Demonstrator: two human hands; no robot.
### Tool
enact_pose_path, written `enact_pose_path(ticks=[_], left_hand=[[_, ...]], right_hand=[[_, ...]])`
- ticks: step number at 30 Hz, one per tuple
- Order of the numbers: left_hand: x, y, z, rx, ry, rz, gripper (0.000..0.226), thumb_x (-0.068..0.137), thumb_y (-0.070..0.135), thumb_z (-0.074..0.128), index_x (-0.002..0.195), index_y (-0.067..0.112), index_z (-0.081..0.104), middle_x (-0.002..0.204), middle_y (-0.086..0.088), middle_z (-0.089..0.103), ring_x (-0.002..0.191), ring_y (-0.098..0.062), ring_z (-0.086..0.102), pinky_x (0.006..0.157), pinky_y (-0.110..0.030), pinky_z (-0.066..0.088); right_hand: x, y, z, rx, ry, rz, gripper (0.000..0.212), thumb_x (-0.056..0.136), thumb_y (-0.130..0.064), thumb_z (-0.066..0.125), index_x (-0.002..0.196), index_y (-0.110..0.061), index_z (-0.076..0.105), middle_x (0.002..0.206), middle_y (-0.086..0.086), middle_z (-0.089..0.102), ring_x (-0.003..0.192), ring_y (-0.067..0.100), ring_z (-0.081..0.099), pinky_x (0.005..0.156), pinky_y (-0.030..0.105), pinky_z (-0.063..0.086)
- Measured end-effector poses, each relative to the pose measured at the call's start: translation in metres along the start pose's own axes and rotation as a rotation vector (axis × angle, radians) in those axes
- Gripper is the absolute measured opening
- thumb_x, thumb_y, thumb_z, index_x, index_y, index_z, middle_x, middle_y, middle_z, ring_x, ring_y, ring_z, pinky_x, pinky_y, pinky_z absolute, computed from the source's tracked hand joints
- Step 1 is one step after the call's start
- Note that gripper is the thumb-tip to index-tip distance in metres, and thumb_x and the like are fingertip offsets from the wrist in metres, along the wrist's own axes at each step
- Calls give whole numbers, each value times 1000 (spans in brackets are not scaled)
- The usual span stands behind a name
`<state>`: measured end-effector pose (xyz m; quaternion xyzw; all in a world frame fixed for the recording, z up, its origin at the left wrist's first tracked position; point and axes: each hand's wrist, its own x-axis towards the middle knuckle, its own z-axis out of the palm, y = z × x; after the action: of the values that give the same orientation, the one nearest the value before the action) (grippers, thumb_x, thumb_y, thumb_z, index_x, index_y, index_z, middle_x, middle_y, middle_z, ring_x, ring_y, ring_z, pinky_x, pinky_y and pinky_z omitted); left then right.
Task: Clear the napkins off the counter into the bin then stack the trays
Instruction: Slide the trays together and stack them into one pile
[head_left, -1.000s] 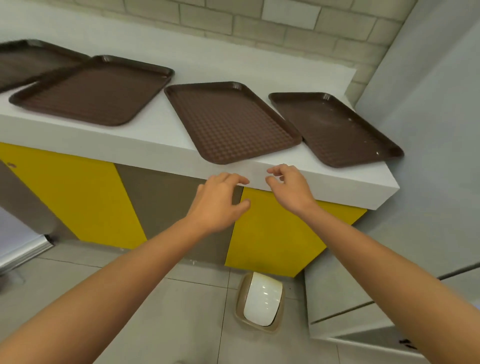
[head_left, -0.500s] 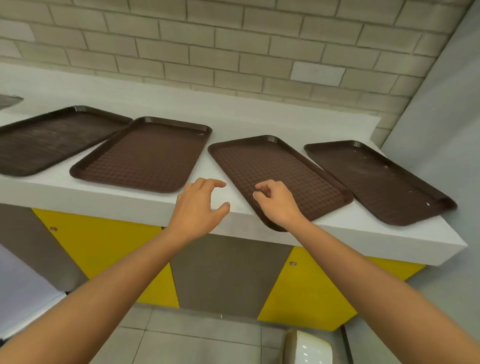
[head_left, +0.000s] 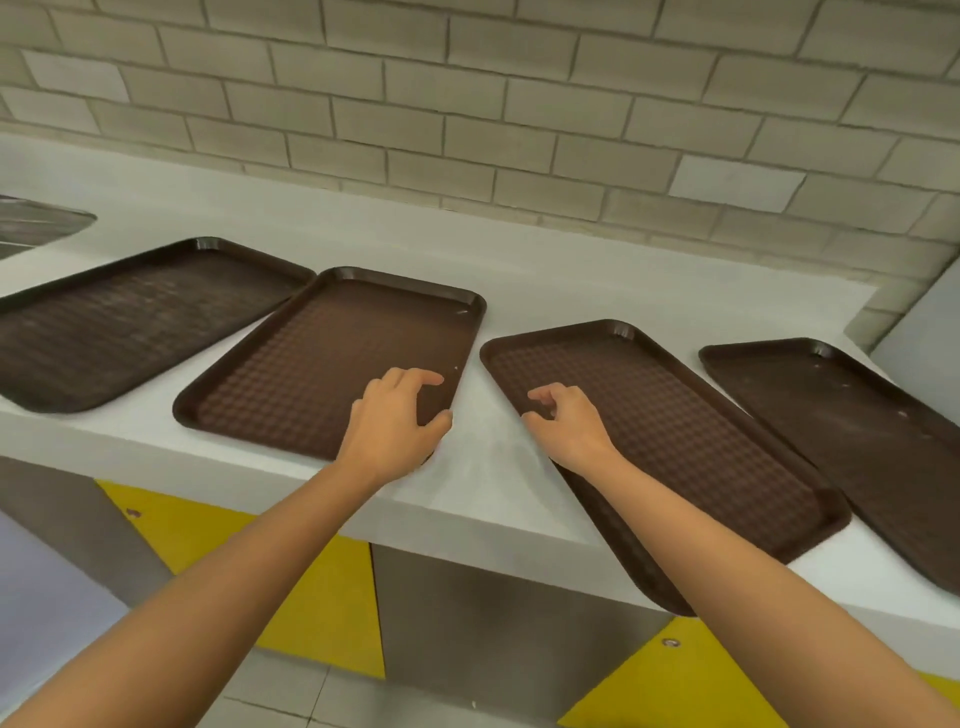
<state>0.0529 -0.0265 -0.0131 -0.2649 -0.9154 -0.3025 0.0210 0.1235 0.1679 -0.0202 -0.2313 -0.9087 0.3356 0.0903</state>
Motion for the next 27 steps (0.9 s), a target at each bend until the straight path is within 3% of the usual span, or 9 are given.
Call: enact_pose_path(ticks=[10,16,20,24,27], left_hand=[[61,-23,19,-5,-93,-25,49,88,39,59,133,27,44,136,1,48,119,-17,48,99,-36,45],[84,-24,38,-95,-251,-20,67,87,32,61,146,18,31,134,-2,52,109,-18,58,95,-29,46],[95,-25,46,-54,-303,56,54,88,34,60,138,19,47,124,-4,56,100,-18,59,91,-27,47],[103,-22,47,-17,-249,134,48,89,37,59,132,19,52,130,0,48,119,-18,45,97,-29,43],[103,-8,47,-178,-326,152,48,87,38,60,131,19,53,130,-1,51,119,-19,48,96,-28,42]], right_hand=[[66,-1,19,-268,-158,79,57,84,-29,65,135,-17,42,131,4,49,112,21,54,92,33,50],[77,-4,24,-372,-185,33,40,87,-25,61,126,-20,51,118,1,60,97,16,60,85,28,52],[83,-14,20,-416,-138,-3,34,89,-22,59,123,-18,54,111,2,62,90,16,60,82,26,52],[93,-28,10,-406,-56,-19,33,88,-24,60,120,-18,58,109,3,65,89,17,61,83,31,54],[101,-41,6,-391,-42,-23,35,86,-24,61,120,-17,58,109,3,65,92,18,61,78,27,49]])
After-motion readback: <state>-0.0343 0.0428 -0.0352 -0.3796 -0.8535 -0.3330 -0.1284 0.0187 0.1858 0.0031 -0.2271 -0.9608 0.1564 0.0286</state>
